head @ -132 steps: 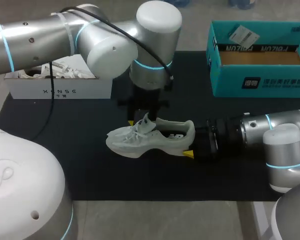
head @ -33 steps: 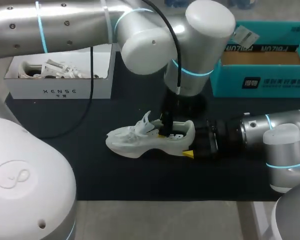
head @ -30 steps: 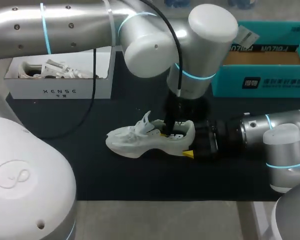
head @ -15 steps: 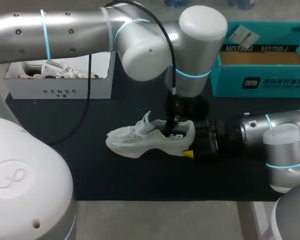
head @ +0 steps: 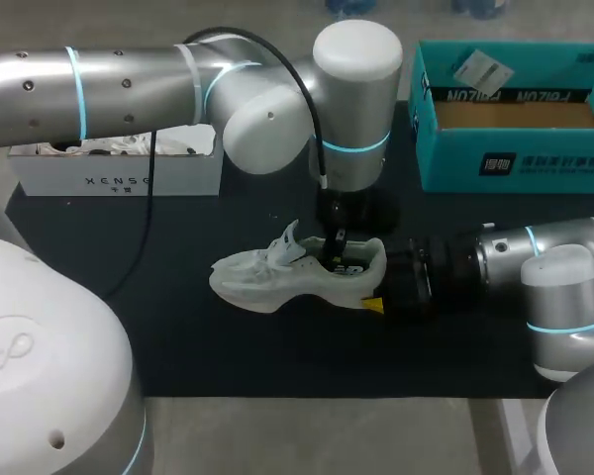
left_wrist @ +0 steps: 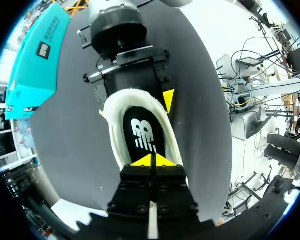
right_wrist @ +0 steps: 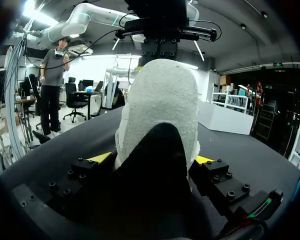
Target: Take the shoe out of the shoebox, open the shoe tongue, remove and reinsert the insole, then place the shoe into the shoebox
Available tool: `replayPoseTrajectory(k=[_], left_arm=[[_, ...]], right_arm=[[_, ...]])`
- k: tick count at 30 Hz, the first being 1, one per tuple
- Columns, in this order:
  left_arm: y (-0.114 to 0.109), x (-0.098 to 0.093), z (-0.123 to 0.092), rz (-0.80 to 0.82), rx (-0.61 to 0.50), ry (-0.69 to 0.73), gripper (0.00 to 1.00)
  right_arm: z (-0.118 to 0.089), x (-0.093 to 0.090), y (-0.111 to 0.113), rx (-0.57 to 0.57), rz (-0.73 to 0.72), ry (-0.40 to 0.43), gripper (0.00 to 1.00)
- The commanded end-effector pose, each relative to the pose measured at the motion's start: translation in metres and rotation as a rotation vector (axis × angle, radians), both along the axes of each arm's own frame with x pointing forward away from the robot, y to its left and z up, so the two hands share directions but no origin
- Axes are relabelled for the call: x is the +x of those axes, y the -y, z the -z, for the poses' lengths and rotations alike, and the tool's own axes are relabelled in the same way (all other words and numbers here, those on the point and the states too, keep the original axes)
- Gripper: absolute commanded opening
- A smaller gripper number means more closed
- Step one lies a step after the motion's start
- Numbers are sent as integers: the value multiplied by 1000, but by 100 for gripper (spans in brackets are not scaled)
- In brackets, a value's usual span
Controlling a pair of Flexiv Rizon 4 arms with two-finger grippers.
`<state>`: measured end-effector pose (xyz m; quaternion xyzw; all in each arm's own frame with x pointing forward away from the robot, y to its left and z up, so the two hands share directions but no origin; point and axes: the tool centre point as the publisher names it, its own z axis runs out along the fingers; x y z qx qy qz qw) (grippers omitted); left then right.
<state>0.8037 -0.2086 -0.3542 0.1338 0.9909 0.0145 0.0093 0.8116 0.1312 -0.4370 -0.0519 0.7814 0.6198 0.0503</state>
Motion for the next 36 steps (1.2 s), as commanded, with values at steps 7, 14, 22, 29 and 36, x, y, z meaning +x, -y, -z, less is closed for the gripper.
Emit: replayPoseTrajectory(k=[7,14,22,29,36], left_arm=[[-2,-11,27,-16,62,-16,0],[-10,-20,35,-29,64,-14,0],[-15,-18,33,-35,49,7,16],[-12,-20,32,-19,51,27,36],[-10,-21,34,-8,47,67,38]], right_arm=[[8,-2,-4,-2,0,0,0],[8,-2,-4,-2,0,0,0],[8,-2,-4,-2,0,0,0],[8,-2,-4,-2,0,0,0],[8,-2,-4,-2,0,0,0]])
